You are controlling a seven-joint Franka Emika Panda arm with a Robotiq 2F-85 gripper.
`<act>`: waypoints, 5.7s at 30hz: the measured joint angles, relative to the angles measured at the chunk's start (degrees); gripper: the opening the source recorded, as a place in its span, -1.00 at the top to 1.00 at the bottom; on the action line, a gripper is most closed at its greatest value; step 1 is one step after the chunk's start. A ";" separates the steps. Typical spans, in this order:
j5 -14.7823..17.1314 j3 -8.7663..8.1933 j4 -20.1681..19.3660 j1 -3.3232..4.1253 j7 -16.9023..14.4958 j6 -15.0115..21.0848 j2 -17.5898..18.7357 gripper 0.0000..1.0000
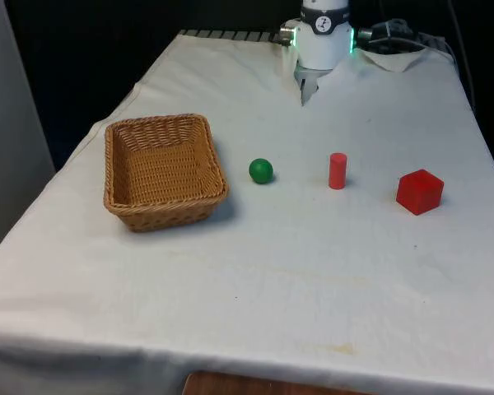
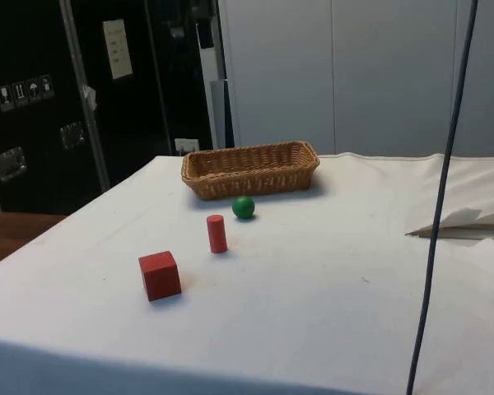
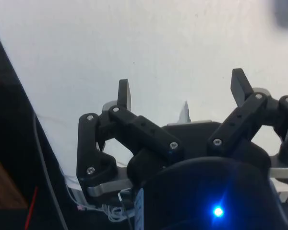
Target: Pick up the object to the left of the cylinder and place it into the basket.
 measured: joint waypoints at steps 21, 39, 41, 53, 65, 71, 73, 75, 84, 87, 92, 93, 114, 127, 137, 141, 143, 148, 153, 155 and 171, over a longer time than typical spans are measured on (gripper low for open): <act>0.00 3.15 -5.67 0.34 2.23 10.66 0.97 -1.00; 0.52 5.90 -8.94 0.57 3.95 18.28 3.61 -1.00; 0.63 6.25 -9.22 0.57 3.95 19.31 4.13 -1.00; 0.74 7.68 -10.43 0.57 3.95 22.98 5.79 -1.00; 1.20 8.82 -10.66 0.57 2.18 24.47 7.39 -1.00; 1.20 9.57 -10.66 0.57 1.43 24.92 8.08 -1.00; 1.20 10.03 -10.66 0.57 0.86 25.44 8.48 -1.00; 1.20 10.26 -10.66 0.57 0.40 25.84 8.88 -1.00; 1.26 11.23 -10.71 0.57 -1.66 27.39 10.31 -1.00; 1.26 11.52 -10.71 0.57 -2.12 27.90 10.77 -1.00; 1.26 12.32 -10.77 0.57 -3.44 29.28 12.03 -1.00; 1.26 12.43 -10.77 0.57 -3.61 29.51 12.26 -1.00; 1.26 15.41 -10.71 0.57 -6.93 37.24 17.88 -1.00; 1.26 16.90 -9.28 0.57 -8.42 41.48 22.23 -1.00; 1.26 18.22 -8.71 0.57 -9.34 44.52 25.21 -1.00; 1.26 18.51 -9.11 0.57 -9.51 45.21 25.55 -1.00; 1.26 18.62 -9.45 0.57 -9.63 45.72 25.67 -1.00; 1.32 18.62 -9.63 0.29 -9.74 46.75 26.18 -1.00; 2.12 18.39 -9.40 -0.34 -11.06 47.15 26.99 -1.00; 2.75 18.28 -9.28 -0.63 -11.80 47.21 27.27 -1.00; 5.39 18.05 -9.28 -1.32 -15.18 47.73 28.19 0.52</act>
